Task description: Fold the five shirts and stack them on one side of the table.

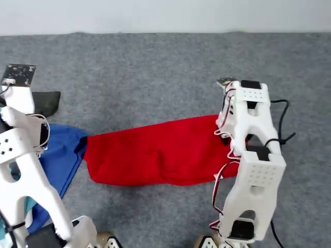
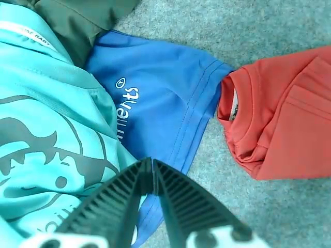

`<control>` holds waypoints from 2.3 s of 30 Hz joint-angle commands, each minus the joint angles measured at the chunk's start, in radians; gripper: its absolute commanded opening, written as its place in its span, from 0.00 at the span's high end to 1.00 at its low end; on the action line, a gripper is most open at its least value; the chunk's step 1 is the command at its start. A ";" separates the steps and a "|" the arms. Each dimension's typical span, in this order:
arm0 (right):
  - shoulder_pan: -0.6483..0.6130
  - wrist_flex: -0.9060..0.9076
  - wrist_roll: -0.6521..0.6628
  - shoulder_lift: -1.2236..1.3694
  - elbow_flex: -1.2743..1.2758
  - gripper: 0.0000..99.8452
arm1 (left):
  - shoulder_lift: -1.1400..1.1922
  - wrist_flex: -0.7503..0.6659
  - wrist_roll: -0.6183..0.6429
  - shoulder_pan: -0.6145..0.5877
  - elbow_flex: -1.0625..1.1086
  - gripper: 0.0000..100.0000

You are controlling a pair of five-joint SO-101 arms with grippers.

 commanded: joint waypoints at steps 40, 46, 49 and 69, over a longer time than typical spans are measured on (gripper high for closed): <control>0.321 0.312 0.479 -0.243 -0.313 0.99 | -0.044 0.028 -0.009 0.002 -0.027 0.98; 0.179 0.311 0.433 -0.524 -0.071 0.99 | -0.044 0.026 -0.008 0.002 -0.027 0.98; 0.061 0.309 0.373 -0.642 0.000 0.99 | -0.044 0.025 -0.008 0.002 -0.039 0.98; -0.535 0.171 0.034 -0.522 0.025 0.99 | -0.046 0.026 -0.008 0.003 -0.154 0.98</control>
